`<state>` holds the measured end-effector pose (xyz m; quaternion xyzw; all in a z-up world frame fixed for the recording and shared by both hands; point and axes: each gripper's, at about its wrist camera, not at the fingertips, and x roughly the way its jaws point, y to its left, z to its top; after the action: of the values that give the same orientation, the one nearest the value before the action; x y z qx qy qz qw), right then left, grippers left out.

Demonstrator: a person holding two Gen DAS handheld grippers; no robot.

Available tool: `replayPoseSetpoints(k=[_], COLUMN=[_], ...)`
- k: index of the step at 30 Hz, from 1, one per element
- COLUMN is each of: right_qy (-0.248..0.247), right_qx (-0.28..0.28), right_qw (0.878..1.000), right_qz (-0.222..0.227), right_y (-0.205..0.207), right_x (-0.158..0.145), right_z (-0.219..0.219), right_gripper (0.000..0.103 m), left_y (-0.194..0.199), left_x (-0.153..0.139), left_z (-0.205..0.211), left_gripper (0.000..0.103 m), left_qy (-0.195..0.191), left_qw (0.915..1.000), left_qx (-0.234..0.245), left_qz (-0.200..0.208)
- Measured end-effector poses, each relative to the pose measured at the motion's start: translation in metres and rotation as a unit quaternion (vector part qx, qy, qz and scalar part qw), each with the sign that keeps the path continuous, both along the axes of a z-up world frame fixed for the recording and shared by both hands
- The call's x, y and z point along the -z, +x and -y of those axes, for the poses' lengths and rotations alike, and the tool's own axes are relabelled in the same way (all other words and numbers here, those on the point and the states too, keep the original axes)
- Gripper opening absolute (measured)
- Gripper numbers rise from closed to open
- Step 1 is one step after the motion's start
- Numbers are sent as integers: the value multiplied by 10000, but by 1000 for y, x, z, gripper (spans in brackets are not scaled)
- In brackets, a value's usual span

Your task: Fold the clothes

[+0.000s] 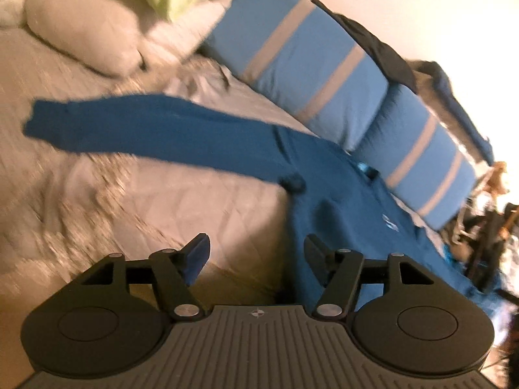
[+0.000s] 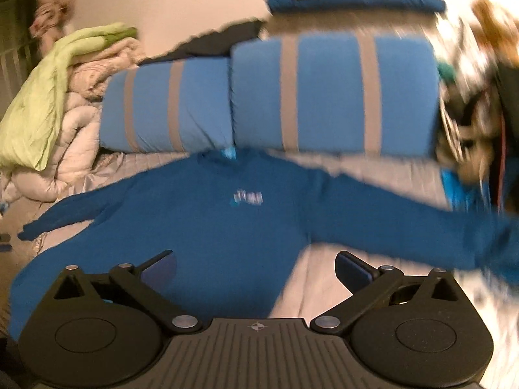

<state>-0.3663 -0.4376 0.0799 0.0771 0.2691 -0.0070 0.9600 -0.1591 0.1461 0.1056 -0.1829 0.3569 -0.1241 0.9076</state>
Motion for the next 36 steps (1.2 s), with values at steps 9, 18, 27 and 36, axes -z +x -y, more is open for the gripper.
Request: replayPoseSetpoints(k=[9,18,27,36], right_qy=[437,892,1154,1182], right_qx=[-654,-1086,-1461,-1501], right_qw=[9965,9900,9812,9790], right_qz=[295,-128,-508,-707], right_y=[58,90,99,104], right_x=[17,67,89,95], right_z=[-42,-84,-102,-104], right_gripper=[103,103,103,103], left_y=[19,37,62,88], left_x=[13,44,81,113], left_z=[-41,-119,-165,-170], left_gripper=[69,68,59,35], left_qy=[168,-1024,-1943,-2081], left_qw=[9918,9623,9241,9145], left_qx=[-1159,-2494,-3288,-3468], left_qz=[514,351,152,-124])
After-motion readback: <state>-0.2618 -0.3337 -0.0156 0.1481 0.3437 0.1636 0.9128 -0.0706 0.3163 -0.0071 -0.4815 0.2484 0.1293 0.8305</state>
